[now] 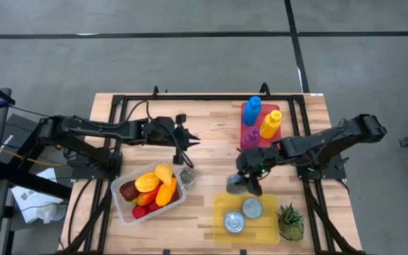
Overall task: Pick & Place Food Item
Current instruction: Put the green tuna can into the yellow bin, then put the blue and pink tuna can into the yellow bin
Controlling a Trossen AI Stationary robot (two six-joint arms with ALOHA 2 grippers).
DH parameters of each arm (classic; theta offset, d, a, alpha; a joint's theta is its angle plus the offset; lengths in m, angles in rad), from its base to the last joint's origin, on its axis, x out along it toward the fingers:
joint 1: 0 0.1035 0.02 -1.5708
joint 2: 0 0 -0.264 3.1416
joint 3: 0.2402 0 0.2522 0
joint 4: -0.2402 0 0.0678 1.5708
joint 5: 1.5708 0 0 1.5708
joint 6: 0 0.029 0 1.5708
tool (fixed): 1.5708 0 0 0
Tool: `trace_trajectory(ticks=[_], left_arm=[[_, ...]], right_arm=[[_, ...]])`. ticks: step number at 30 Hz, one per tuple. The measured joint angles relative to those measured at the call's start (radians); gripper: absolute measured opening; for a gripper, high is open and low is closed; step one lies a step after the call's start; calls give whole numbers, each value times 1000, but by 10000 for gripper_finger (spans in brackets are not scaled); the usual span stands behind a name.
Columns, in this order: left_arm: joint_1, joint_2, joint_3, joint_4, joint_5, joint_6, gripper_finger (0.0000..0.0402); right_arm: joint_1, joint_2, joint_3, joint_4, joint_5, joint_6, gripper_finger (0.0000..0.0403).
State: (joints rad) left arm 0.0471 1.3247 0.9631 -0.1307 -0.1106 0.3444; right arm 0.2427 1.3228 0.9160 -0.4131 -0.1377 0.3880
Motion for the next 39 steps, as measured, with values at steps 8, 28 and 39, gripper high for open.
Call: trace_trajectory(ticks=[8, 28, 39], left_arm=[[19, 58, -48, 87, 86, 18, 76], [39, 246, -9, -3, 164, -11, 82], [33, 247, 3, -22, 164, -35, 82]], right_arm=[[97, 57, 2, -3, -175, 113, 131], [144, 238, 6, 38, -219, 188, 214], [140, 189, 15, -21, -148, 238, 348]])
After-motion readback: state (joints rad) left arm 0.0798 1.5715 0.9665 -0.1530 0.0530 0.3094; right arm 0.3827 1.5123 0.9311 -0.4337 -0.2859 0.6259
